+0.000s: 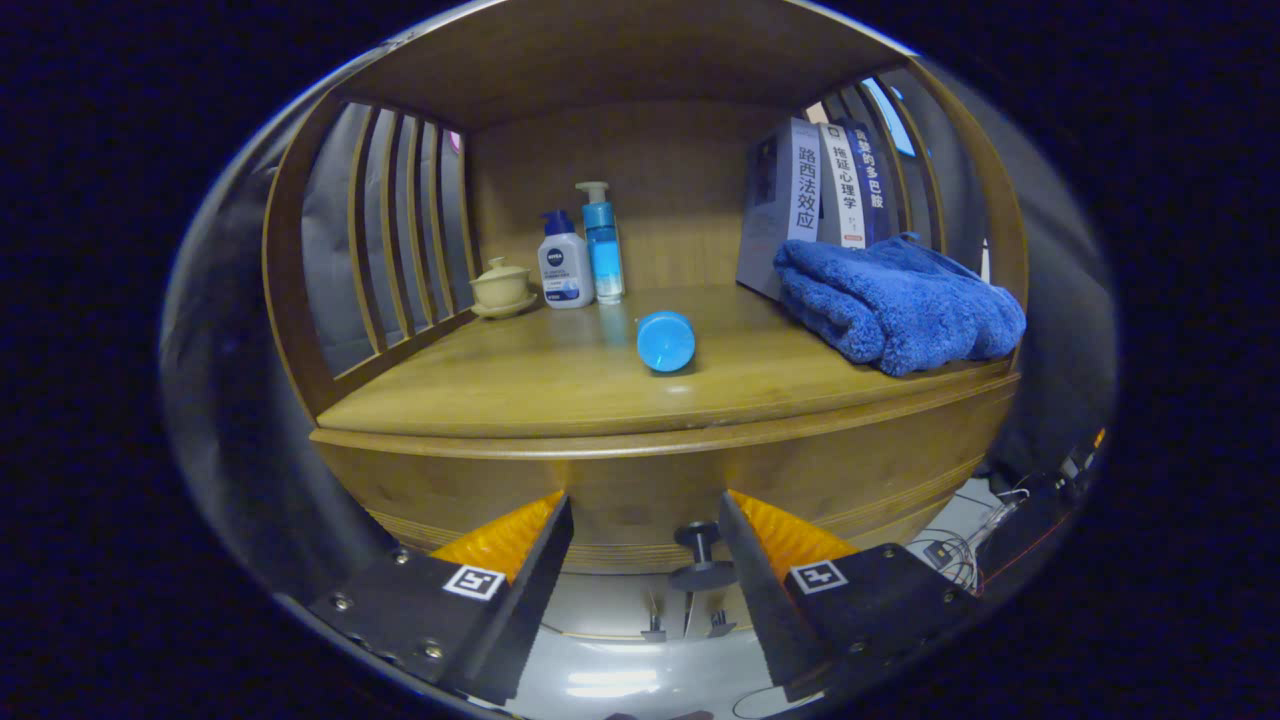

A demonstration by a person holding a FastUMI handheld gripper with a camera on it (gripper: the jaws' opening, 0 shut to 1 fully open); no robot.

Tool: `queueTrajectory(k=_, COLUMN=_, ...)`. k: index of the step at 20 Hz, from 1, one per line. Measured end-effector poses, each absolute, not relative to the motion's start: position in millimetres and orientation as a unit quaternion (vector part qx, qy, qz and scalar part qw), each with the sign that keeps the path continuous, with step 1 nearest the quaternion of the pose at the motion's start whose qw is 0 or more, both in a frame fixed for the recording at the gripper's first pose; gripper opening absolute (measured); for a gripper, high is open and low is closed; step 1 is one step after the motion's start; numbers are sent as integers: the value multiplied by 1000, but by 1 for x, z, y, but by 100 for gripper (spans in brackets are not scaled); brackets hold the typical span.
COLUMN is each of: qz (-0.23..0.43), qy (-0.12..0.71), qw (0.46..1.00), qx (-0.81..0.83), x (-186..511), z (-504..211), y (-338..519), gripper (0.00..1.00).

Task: Pull open the drawer, take out the items inside it, and place them on the countertop above the cabinet.

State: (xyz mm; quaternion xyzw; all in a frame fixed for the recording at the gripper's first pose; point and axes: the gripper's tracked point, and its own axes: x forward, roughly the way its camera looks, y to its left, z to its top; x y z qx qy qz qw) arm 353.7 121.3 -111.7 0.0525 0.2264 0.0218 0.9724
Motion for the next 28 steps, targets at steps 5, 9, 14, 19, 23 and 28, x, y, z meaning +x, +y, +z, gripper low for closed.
queueTrajectory(k=5, qz=23, qy=215, qw=974, qx=66, x=352, z=-112, y=122, gripper=88)
queueTrajectory(k=9, qz=33, qy=184, qw=979, qx=83, x=354, z=-91, y=123, gripper=89)
queueTrajectory(k=14, qz=28, qy=68, qw=992, qx=104, x=341, z=-21, y=102, gripper=88)
queueTrajectory(k=19, qz=15, qy=-12, qw=996, qx=86, x=304, z=35, y=63, gripper=85)
queueTrajectory(k=23, qz=-32, qy=-31, qw=999, qx=16, x=274, z=61, y=15, gripper=84)
queueTrajectory(k=28, qz=-24, qy=-53, qw=997, qx=-55, x=248, z=85, y=-16, gripper=84)
